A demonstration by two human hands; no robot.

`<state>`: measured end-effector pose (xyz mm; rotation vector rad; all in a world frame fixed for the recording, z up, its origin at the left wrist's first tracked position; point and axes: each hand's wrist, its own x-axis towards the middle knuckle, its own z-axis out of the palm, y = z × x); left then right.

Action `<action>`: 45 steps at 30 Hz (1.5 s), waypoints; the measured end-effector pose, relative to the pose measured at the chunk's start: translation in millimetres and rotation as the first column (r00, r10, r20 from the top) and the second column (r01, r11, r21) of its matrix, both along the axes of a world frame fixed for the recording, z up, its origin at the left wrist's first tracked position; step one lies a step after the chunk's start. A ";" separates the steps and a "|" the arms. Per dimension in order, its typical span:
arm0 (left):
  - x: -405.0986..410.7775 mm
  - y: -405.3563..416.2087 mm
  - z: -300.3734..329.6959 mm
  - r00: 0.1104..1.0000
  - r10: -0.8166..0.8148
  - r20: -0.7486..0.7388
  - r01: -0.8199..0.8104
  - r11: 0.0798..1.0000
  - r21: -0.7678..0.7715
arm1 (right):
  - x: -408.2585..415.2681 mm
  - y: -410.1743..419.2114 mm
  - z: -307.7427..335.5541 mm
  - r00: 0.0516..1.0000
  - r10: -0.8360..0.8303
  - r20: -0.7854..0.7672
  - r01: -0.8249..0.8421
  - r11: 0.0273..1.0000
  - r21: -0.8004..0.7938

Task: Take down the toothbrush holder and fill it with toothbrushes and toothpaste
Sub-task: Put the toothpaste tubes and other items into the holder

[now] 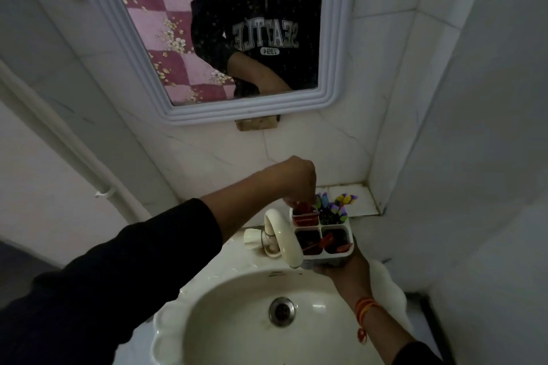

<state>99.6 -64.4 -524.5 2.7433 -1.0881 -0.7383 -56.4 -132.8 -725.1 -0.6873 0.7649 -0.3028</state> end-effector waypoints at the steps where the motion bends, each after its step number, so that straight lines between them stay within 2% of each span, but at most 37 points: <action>1: 0.8 -0.7 -0.7 0.994 0.067 -0.083 -0.070 0.997 -0.029 | -3.0 -0.9 0.2 0.999 0.028 -0.034 -0.031 0.994 -0.104; 3: 8.6 0.4 -3.0 0.946 0.224 -0.235 -0.260 0.956 -0.134 | -5.0 -0.1 5.1 0.989 0.082 -0.126 -0.114 0.954 -0.277; 5: 18.4 5.7 -9.2 0.931 0.303 -0.206 -0.333 0.934 -0.133 | -4.3 0.2 0.5 0.987 0.088 -0.138 -0.128 0.939 -0.319; 7: 26.3 11.9 -23.7 0.960 0.265 -0.091 -0.266 0.964 -0.001 | -8.5 -2.4 -0.9 0.987 0.122 -0.101 -0.154 0.895 -0.418; 9: 26.0 15.2 -37.3 0.981 0.187 -0.049 -0.180 0.977 0.115 | -8.0 -0.3 2.9 0.976 0.160 -0.148 -0.212 0.854 -0.476; 12: 25.7 11.4 -50.9 0.972 0.176 -0.155 -0.151 0.975 0.161 | -12.8 -1.6 8.1 0.925 0.158 -0.346 -0.357 0.672 -0.649; 14: 23.9 5.3 -49.7 0.959 0.193 -0.208 -0.156 0.971 0.183 | -15.9 -2.7 9.7 0.907 0.154 -0.392 -0.400 0.604 -0.689; 17: 23.7 -3.9 -46.5 0.947 0.224 -0.229 -0.196 0.971 0.138 | -17.7 -5.3 18.2 0.927 0.086 -0.364 -0.338 0.609 -0.717; 21: 28.8 -19.5 -31.2 0.921 0.307 -0.240 -0.326 0.945 -0.041 | -4.2 -31.4 28.9 0.942 0.017 -0.334 -0.297 0.503 -0.812; 24: 34.3 -37.9 -25.2 0.839 0.418 -0.348 -0.500 0.844 -0.193 | 17.7 -64.3 35.4 0.937 0.007 -0.351 -0.304 0.514 -0.802; 27: 36.5 -56.7 -34.1 0.743 0.494 -0.452 -0.632 0.740 -0.231 | 33.7 -88.3 37.7 0.933 -0.006 -0.360 -0.304 0.522 -0.797; 30: 42.8 -70.5 -45.3 0.694 0.535 -0.482 -0.691 0.683 -0.237 | 44.3 -103.3 35.4 0.914 0.002 -0.405 -0.347 0.521 -0.780; 34: 52.5 -77.3 -55.4 0.668 0.565 -0.485 -0.725 0.640 -0.253 | 58.4 -115.2 34.8 0.907 0.058 -0.417 -0.381 0.534 -0.755; 42: 45.7 -68.0 -58.5 0.595 0.577 -0.559 -0.788 0.556 -0.266 | 59.3 -111.6 40.4 0.907 0.057 -0.417 -0.373 0.569 -0.733; 44: 40.9 -61.7 -56.0 0.617 0.607 -0.501 -0.776 0.577 -0.256 | 54.7 -105.8 44.6 0.902 0.021 -0.432 -0.366 0.567 -0.738; 45: 40.1 -57.7 -56.3 0.670 0.604 -0.431 -0.734 0.625 -0.265 | 52.0 -102.2 45.5 0.903 0.002 -0.429 -0.354 0.569 -0.743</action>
